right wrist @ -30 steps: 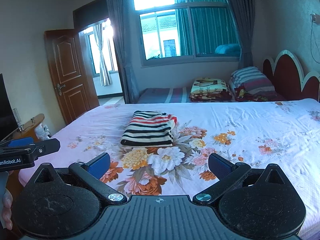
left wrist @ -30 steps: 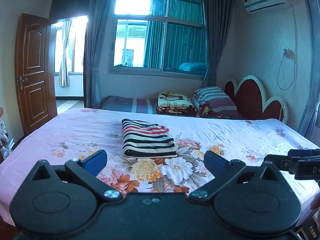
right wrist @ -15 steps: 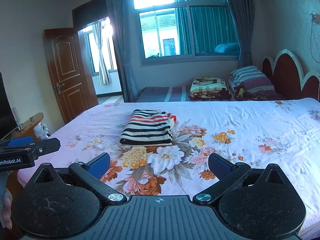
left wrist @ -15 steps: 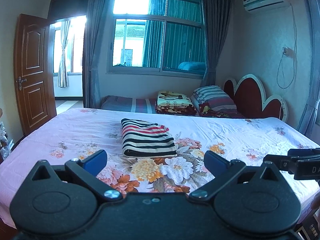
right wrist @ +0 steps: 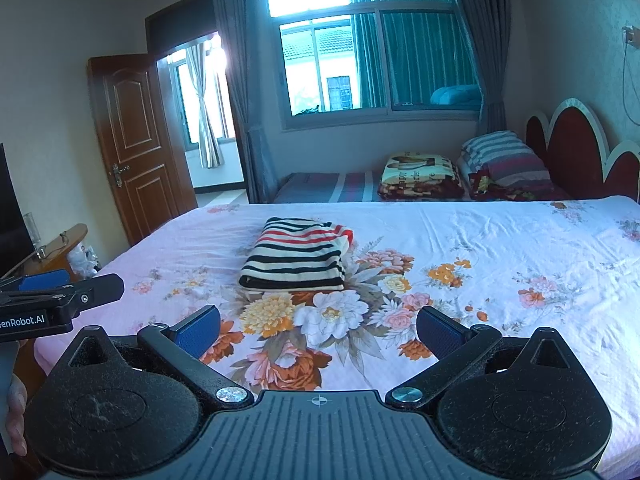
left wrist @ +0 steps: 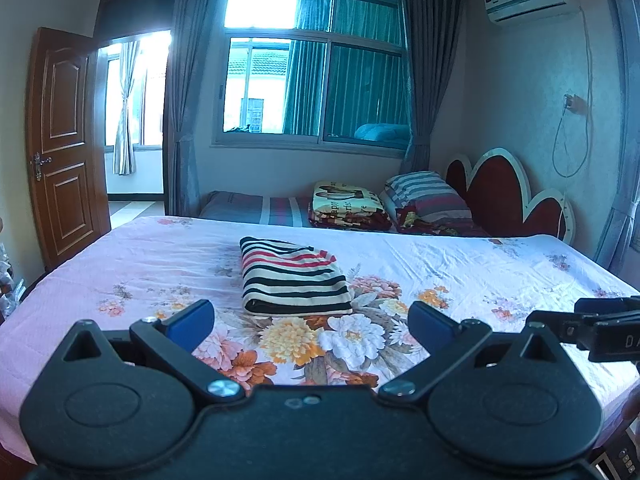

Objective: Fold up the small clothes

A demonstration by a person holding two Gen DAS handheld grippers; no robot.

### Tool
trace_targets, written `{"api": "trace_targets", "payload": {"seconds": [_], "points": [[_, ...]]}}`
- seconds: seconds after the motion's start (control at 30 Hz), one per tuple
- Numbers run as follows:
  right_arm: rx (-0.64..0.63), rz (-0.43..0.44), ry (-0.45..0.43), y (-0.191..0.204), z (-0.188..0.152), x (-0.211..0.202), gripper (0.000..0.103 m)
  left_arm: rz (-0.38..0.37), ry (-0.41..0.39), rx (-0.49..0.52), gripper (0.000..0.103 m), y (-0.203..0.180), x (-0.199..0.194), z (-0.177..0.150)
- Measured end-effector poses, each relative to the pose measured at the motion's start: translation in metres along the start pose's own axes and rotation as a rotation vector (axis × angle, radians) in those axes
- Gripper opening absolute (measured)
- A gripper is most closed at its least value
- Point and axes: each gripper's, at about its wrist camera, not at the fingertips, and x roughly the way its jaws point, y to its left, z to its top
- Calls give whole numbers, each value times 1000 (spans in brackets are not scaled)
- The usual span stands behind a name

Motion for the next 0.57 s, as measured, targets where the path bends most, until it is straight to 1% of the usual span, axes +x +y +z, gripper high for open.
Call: {"api": "trace_targets", "payload": {"seconds": [0.3, 0.43, 0.57], "points": [[3, 1, -2, -2, 0, 1, 103, -7, -2, 18, 102, -1, 5, 1], [-4, -1, 1, -3, 1, 1, 103, 2, -21, 65, 101, -4, 6, 0], [-5, 2, 1, -4, 0, 2, 103, -10, -10, 63, 102, -5, 10, 2]]}}
